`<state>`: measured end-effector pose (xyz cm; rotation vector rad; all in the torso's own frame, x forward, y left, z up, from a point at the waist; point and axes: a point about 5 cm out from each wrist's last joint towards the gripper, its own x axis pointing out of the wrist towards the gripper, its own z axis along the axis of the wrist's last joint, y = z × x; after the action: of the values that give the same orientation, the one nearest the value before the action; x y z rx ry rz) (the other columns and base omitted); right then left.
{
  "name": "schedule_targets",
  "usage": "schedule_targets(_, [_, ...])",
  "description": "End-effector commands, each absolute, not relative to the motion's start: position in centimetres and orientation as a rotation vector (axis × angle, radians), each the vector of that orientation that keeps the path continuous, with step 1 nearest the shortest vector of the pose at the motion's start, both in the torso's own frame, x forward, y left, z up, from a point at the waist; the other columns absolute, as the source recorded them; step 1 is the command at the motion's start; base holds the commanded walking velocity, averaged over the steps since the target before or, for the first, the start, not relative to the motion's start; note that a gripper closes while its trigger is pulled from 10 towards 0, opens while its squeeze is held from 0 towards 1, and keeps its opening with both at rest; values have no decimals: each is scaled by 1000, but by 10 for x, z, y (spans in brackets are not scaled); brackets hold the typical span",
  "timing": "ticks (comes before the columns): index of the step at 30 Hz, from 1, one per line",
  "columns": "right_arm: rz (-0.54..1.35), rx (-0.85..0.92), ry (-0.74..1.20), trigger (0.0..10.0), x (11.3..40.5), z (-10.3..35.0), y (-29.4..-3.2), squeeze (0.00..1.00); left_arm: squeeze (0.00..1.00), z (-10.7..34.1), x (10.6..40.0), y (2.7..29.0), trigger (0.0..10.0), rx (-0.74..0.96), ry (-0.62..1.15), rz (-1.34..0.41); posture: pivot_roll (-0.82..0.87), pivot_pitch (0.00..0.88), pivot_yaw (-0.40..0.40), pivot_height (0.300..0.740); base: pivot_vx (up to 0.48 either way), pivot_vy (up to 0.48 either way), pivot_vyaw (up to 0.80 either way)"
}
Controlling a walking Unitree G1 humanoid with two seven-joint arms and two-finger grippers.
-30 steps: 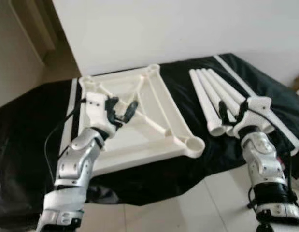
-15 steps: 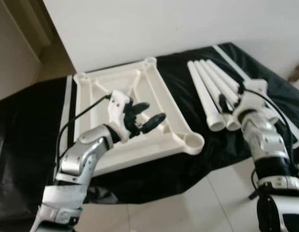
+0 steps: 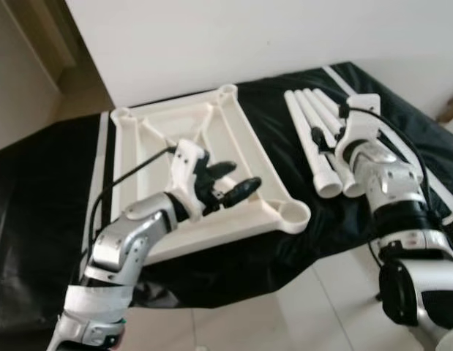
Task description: Building children table
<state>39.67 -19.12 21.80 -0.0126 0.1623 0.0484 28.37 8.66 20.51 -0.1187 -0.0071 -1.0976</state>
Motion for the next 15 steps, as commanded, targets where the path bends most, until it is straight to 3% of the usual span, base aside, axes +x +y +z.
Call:
schedule_targets(1, [80,8,234,10000,399,212,-183,0,0,204,278,87,10000,-117,13,-1137,-19,79,89,740,0,0,0])
schedule_targets(15, [102,93,433,10000,402,196,-177,0,0,204,271,88,10000,-120,29,-1125,4,88,72,740,0,0,0])
